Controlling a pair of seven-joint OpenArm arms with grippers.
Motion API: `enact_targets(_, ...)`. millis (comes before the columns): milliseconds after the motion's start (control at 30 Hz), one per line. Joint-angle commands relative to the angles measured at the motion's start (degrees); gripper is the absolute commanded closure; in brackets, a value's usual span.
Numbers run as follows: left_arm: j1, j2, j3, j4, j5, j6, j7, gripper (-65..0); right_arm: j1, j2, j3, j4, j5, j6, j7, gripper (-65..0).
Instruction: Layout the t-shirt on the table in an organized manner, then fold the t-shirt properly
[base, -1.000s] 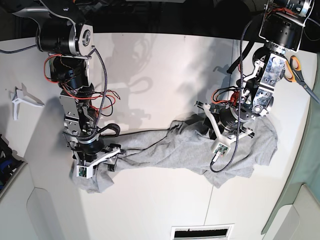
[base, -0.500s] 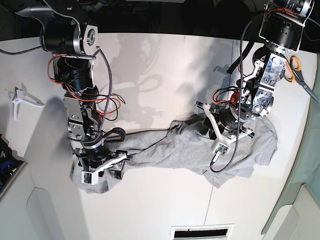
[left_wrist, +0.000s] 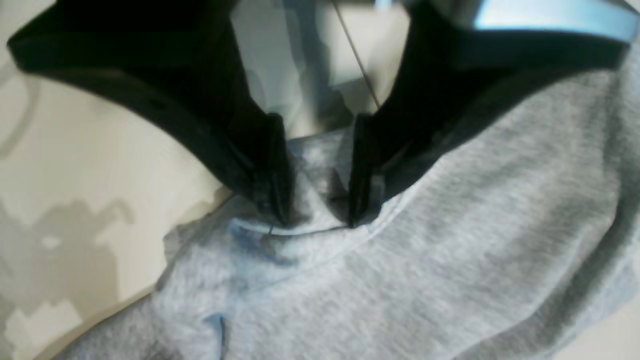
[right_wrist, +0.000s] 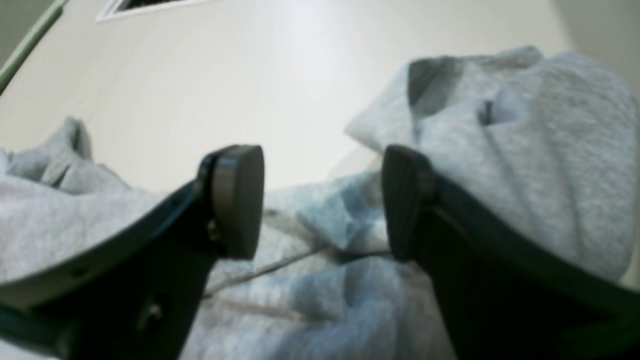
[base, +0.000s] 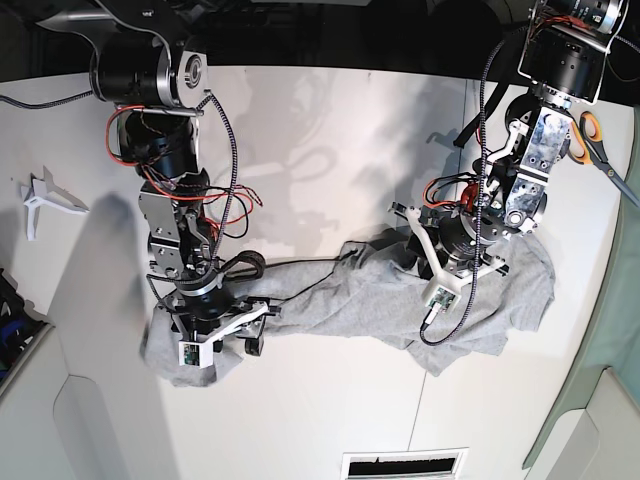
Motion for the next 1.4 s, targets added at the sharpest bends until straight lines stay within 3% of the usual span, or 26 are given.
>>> enact_targets(0,-0.94,-0.31,-0.31,1.01,-0.26,0.02,-1.20,-24.1,1.31,-0.17,-0.11,1.18,-0.26,0.26,1.49,-37.1)
enact_targets(200,-0.94,-0.31,-0.31,1.01,-0.37,0.04,-1.16,-24.1,1.09,0.09,-0.11,1.16,-0.90,-3.28,1.49,-37.1)
enact_targets(367,-0.94,-0.33,-0.31,1.01,-0.37,0.04,-1.14,-24.1,0.52,0.17,-0.11,1.11,-0.90,-3.74,0.85,-37.1)
enact_targets(533,-0.94,-0.33,-0.31,1.01,-0.37,0.04,-1.01,-24.1,-1.64,0.70,-0.11,1.11,-0.87,-8.81,0.87,-37.1)
enact_targets(900,-0.94,-0.33,-0.31,0.98,-0.39,0.04,-1.03,-24.1,-3.52,4.00,-0.11,1.11,-0.83,-8.76,1.29,-37.1)
enact_targets(1133,-0.94,-0.33,-0.31,0.90,-0.39,0.04,-1.03,-24.1,-2.75,3.65,-0.11,1.11,-0.83,-5.95,1.33,-37.1)
enact_targets(1367,-0.94,-0.33,-0.31,0.90,-0.39,0.04,-1.01,-24.1,0.37,3.67,-0.11,1.14,-0.85,-5.90,1.51,-37.1)
